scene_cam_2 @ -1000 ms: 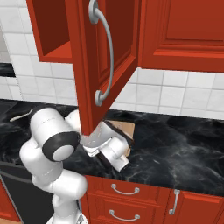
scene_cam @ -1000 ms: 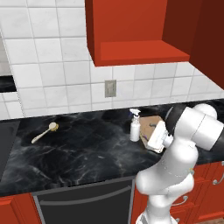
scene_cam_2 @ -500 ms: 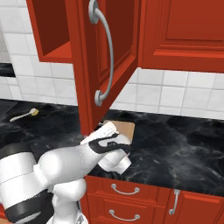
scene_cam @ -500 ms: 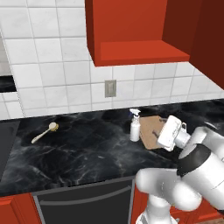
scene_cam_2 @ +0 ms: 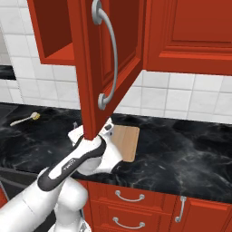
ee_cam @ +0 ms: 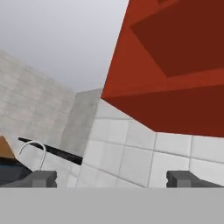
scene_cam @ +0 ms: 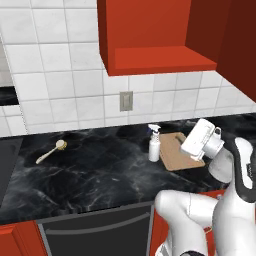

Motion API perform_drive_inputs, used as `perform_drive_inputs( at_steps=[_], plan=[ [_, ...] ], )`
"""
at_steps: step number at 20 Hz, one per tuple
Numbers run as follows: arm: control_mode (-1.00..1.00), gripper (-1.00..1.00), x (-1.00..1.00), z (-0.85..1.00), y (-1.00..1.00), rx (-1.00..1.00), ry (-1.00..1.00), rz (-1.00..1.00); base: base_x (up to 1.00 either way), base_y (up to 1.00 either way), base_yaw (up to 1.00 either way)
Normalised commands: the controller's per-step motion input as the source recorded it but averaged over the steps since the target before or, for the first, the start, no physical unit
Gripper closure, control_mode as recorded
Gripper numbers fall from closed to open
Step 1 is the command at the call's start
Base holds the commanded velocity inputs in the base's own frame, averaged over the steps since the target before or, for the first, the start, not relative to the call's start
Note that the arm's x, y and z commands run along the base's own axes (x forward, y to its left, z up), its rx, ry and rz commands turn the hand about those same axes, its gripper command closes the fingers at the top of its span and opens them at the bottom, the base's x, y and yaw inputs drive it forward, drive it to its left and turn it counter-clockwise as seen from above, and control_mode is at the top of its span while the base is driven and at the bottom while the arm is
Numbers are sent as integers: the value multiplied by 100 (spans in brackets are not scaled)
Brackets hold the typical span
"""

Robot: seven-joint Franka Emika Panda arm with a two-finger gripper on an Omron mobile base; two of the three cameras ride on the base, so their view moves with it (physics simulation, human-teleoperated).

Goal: Grab the spray bottle from the cabinet, then place it next to the cutting board for sanitizing. Then grab the dish brush from the countertop next to the sink and place it next to the cutting board.

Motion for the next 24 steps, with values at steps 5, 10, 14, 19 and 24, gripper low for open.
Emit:
perform_drive_inputs(
  at_steps=[5,10,14,19,24],
  plan=[
    [-100,-100,-53,97,46,-3,3,-22,0,0,0],
    [-100,-100,-38,100,37,-5,21,-17,0,0,0],
    [-100,-100,-34,98,6,-7,44,-11,0,0,0],
    [-100,-100,-19,88,11,-14,60,-13,0,0,0],
    [-100,-100,-15,21,1,-22,61,-26,0,0,0]
  ],
)
